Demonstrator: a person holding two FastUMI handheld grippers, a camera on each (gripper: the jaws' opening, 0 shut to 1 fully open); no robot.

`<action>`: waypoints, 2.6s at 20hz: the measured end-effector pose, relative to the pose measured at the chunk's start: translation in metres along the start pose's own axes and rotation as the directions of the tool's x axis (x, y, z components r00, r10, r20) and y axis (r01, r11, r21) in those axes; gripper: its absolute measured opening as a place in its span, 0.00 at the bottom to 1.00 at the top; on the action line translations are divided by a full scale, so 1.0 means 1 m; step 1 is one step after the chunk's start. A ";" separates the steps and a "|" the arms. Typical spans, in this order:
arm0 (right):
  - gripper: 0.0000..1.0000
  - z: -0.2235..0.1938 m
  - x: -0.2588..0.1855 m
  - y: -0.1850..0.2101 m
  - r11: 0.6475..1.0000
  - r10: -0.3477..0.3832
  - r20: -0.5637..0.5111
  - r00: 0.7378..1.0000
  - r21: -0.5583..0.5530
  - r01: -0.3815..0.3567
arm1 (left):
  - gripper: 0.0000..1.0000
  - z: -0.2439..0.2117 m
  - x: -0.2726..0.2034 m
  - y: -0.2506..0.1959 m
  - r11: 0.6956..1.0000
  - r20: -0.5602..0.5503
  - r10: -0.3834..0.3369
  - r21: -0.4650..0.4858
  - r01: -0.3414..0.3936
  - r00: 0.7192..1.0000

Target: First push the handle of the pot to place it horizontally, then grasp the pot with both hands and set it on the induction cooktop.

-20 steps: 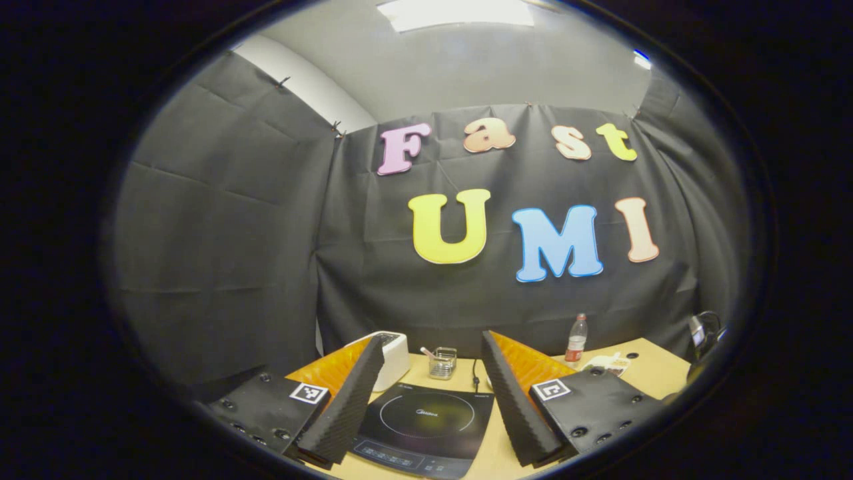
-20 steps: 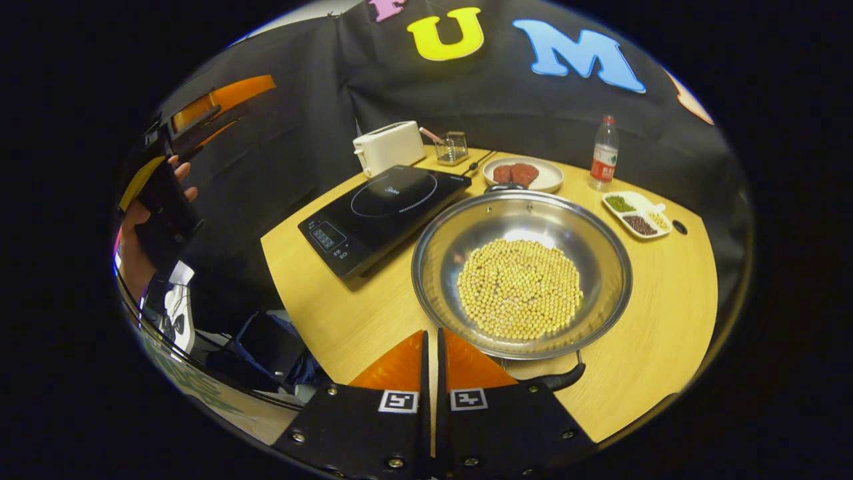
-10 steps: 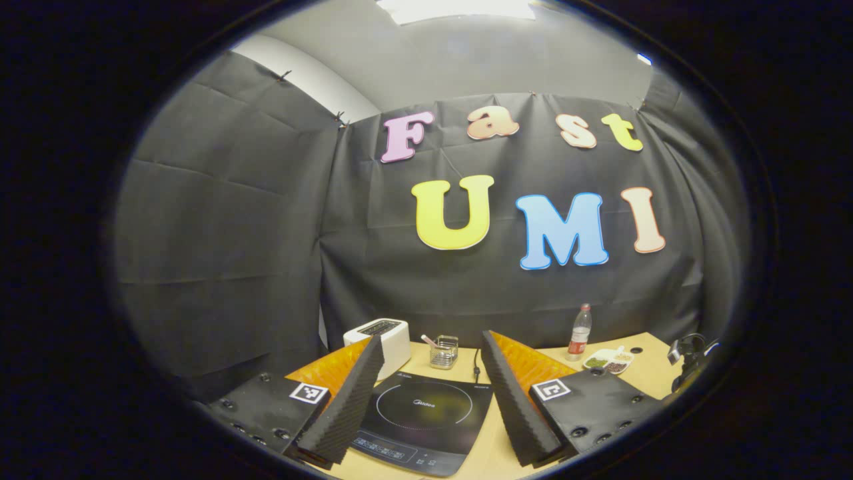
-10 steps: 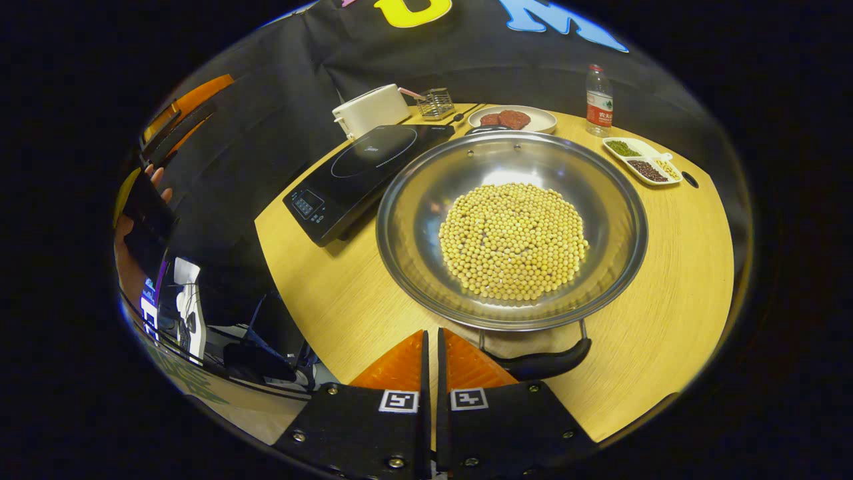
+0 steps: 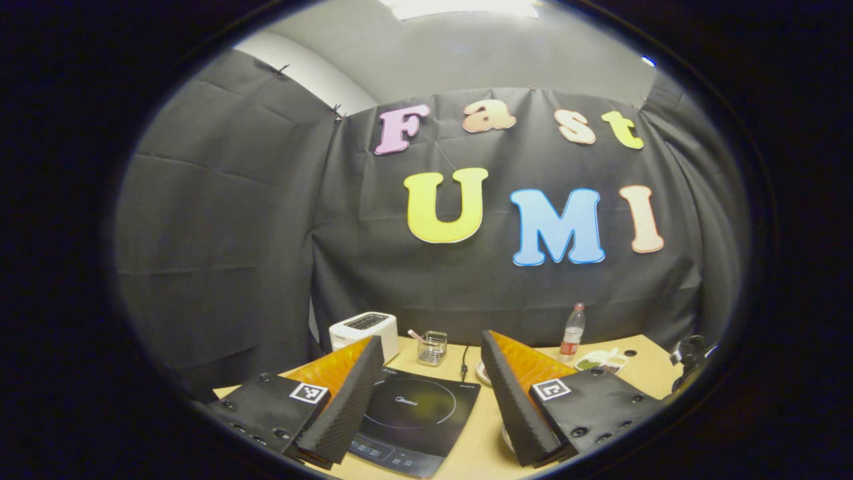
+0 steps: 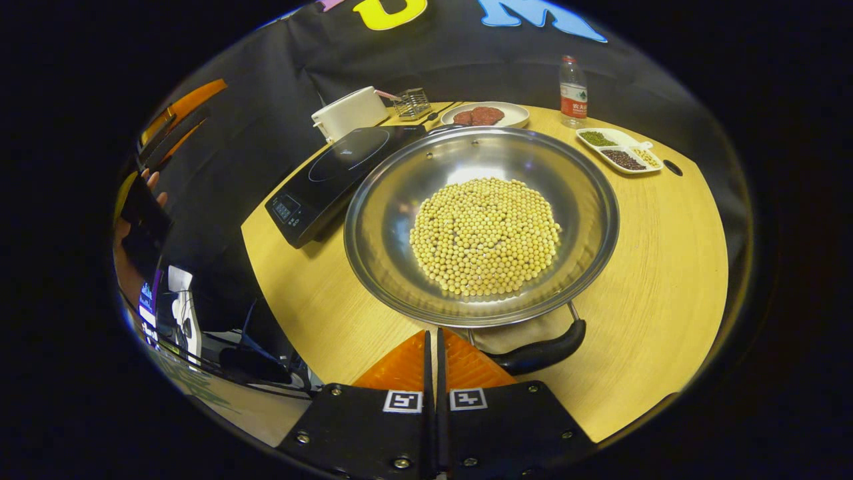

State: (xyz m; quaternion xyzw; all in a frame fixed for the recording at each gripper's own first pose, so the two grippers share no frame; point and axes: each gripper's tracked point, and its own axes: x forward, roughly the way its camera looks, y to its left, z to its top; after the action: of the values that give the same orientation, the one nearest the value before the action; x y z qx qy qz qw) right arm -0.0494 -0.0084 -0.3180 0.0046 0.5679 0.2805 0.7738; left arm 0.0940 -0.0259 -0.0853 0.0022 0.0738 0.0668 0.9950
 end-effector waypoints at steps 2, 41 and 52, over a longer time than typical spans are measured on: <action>0.01 0.001 -0.001 -0.013 1.000 -0.027 0.008 1.000 0.006 0.027 | 0.95 0.001 0.003 -0.008 1.000 0.009 -0.007 0.011 0.006 1.000; 0.99 0.118 -0.049 -0.167 0.864 -0.473 0.391 0.790 0.383 0.327 | 0.96 -0.133 0.073 -0.118 0.971 -0.237 -0.234 -0.009 0.239 0.943; 0.98 0.117 -0.007 -0.177 0.872 -0.454 0.323 0.831 0.352 0.340 | 0.96 -0.258 0.110 -0.152 0.948 -0.471 -0.301 -0.054 0.314 0.829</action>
State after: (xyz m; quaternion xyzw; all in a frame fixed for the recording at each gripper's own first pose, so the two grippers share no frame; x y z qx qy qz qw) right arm 0.1277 -0.1243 -0.3277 0.0513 0.4218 0.0221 0.9050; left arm 0.1838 -0.1632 -0.3587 -0.0132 0.3147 -0.0967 0.9441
